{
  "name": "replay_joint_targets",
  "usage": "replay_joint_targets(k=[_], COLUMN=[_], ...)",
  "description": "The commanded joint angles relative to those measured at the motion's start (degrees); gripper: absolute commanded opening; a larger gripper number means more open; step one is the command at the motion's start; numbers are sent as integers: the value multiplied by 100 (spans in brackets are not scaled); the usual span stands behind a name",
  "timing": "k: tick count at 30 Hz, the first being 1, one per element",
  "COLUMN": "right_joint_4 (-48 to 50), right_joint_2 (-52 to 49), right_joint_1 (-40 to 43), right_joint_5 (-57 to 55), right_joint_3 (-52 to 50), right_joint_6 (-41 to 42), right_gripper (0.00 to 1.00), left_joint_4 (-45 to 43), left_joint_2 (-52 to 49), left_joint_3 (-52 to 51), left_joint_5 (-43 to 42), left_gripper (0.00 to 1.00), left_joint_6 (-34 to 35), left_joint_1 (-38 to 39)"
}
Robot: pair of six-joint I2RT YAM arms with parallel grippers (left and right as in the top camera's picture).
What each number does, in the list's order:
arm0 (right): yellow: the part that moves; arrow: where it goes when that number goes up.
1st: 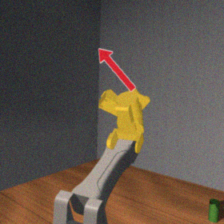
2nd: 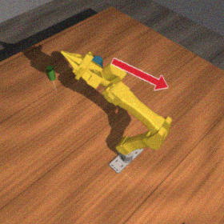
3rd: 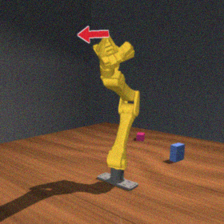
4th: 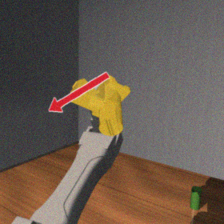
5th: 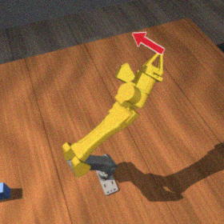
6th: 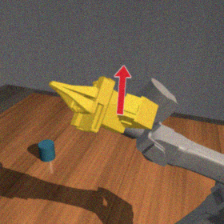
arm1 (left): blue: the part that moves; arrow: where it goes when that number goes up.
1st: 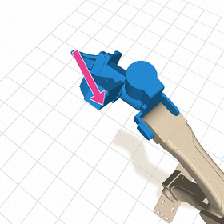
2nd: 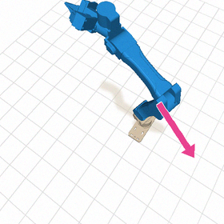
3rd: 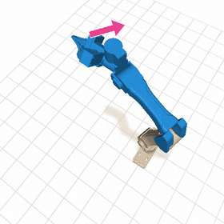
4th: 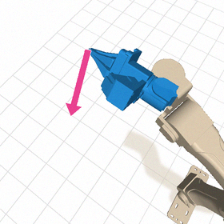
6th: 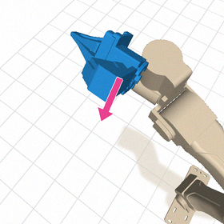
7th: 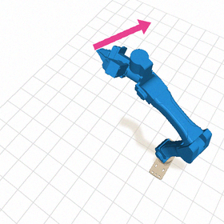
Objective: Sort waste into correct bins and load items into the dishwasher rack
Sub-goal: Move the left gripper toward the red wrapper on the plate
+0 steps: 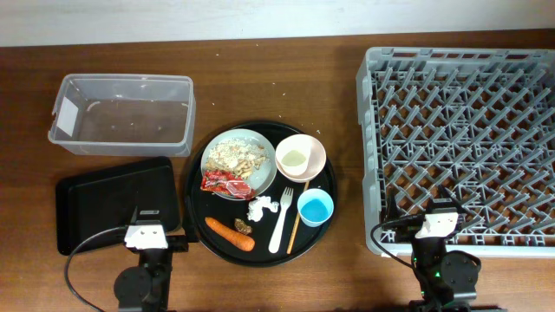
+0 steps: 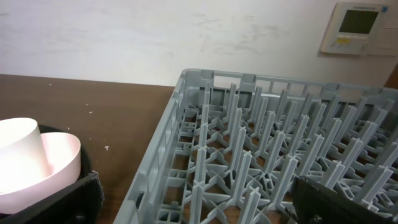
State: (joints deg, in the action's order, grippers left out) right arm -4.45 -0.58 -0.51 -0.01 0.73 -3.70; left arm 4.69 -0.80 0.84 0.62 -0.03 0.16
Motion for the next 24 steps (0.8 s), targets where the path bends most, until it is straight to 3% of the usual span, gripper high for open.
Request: replay_joint_targets(k=[1,21,24], right_joint_4=[-24,-9,-11], right_joint_2=[17,17,11], right_joint_1=[26,17,15], right_joint_5=[-52,-26,76], right_joint_3=[-42,-42,-39], right_joint_6=[-35,-33,382], right_gripper=[99,99,99], left_joint_4=[9,4,11], left_joint_2=[35,35,-11], left_joint_3=[-35,-35,-33], left_joint_5=[-85,-85,-90], left_gripper=[99,99,99], left_joint_6=[-87,-87,-85], left_joint_1=[-35,-33,-35])
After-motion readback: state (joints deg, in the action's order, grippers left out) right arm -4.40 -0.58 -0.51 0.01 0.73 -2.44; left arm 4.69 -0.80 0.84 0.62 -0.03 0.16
